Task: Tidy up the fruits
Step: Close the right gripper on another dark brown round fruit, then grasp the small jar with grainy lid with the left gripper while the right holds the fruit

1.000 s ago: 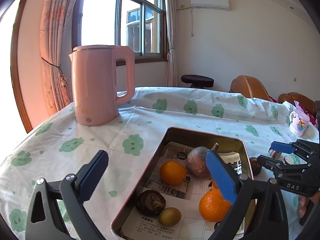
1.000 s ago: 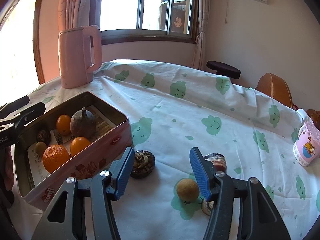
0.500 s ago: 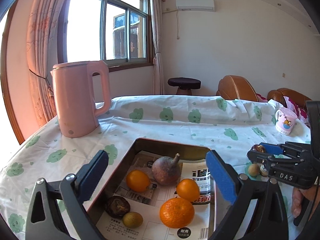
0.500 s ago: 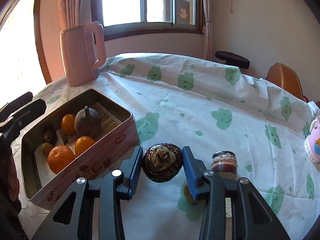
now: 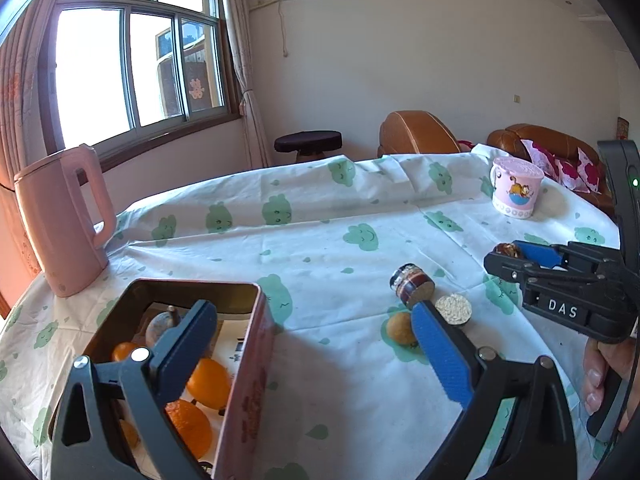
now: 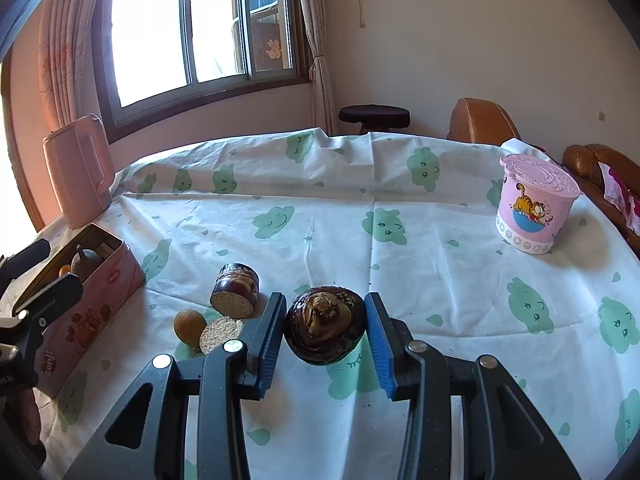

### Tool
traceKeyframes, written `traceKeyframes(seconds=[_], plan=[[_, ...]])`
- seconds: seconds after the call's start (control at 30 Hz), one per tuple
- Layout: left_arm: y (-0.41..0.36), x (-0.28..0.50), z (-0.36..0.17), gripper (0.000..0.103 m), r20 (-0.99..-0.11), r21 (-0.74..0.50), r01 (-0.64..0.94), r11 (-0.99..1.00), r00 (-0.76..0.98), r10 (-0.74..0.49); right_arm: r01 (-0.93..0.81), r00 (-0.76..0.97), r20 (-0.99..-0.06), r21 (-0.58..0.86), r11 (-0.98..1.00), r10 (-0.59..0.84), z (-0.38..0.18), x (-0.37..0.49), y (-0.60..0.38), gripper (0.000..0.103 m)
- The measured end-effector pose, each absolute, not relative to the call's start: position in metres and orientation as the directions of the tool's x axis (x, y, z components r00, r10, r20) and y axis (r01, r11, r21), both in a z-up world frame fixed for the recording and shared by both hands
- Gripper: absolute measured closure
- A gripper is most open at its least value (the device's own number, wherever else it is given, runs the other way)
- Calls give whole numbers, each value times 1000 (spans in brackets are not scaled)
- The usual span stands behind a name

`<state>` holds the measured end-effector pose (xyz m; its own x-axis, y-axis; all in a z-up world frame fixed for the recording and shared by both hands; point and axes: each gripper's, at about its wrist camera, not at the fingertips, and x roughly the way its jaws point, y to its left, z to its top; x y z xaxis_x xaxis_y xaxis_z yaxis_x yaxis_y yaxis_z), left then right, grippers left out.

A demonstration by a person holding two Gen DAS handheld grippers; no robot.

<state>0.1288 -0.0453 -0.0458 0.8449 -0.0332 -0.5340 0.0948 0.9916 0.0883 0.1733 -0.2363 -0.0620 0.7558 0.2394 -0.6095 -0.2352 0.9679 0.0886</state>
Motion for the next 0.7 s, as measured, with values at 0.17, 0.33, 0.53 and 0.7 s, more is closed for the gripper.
traceKeyframes(seconds=[0.17, 0.33, 0.53, 0.7], plan=[[-64, 147, -60, 11, -600, 103, 131, 986, 799, -44, -240, 756, -610, 79, 967, 238, -62, 173, -234, 61], [-73, 161, -68, 21, -647, 101, 159, 982, 761, -57, -244, 762, -604, 68, 967, 235, -62, 172, -233, 61], [-81, 163, -72, 22, -669, 99, 189, 977, 739, -75, -250, 754, -610, 80, 965, 246, -62, 173, -234, 61], [-90, 155, -66, 24, -645, 89, 208, 974, 757, -103, -239, 755, -611, 79, 968, 237, -63, 173, -235, 61]])
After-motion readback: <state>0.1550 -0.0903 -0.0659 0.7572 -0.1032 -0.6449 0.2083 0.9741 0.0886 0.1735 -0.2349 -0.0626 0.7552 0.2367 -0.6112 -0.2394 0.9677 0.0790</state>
